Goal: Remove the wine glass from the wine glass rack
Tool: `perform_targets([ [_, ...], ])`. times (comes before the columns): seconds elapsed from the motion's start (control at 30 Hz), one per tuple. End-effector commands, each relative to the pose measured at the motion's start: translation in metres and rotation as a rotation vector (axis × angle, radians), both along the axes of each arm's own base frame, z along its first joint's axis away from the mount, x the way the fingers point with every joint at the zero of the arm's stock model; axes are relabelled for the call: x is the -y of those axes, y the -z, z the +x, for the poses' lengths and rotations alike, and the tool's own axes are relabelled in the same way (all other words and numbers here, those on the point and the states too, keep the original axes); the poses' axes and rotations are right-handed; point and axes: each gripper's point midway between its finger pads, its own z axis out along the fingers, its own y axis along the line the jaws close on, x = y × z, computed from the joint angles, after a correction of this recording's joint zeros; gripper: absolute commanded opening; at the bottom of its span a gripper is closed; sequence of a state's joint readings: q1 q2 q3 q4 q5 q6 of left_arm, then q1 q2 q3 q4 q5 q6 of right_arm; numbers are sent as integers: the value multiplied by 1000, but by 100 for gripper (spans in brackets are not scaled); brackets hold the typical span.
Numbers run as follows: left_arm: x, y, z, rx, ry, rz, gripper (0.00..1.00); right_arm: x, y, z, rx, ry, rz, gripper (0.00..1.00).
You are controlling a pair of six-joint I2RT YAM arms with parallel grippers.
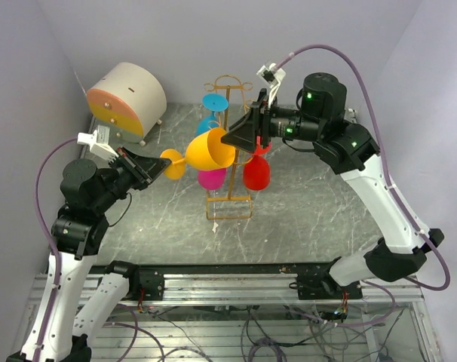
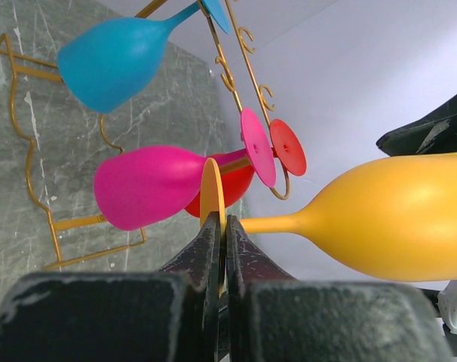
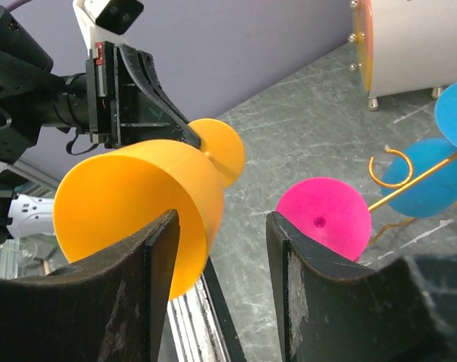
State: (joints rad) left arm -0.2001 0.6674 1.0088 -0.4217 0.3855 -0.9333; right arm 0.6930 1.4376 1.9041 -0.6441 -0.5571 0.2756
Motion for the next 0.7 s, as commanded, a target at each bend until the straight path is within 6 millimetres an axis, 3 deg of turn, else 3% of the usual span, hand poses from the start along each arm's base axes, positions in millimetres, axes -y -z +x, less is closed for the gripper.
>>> perform_targets([
  [0.0, 3, -27, -2, 88, 28, 4, 7, -12, -2, -1, 5, -10, -2, 48],
  [0.1, 3, -30, -1, 92, 31, 7, 7, -17, 4, 3, -2, 12, -28, 42],
  [0.23, 1, -30, 0, 89, 16, 18, 7, -15, 5, 11, -2, 70, -37, 0],
  [0.33, -2, -27, 1, 80, -3, 31, 12, -5, -6, 17, 25, 141, -13, 0],
  [0.43, -6, -22, 4, 65, -31, 43, 38, 12, -22, 27, 71, 262, 24, 0],
  [0.5, -10, -19, 5, 61, -55, 55, 49, 28, -34, 34, 107, 358, 48, 0],
  [0.67, -29, -8, 11, 59, -158, 143, 56, 79, -63, 62, 211, 666, 72, 0],
])
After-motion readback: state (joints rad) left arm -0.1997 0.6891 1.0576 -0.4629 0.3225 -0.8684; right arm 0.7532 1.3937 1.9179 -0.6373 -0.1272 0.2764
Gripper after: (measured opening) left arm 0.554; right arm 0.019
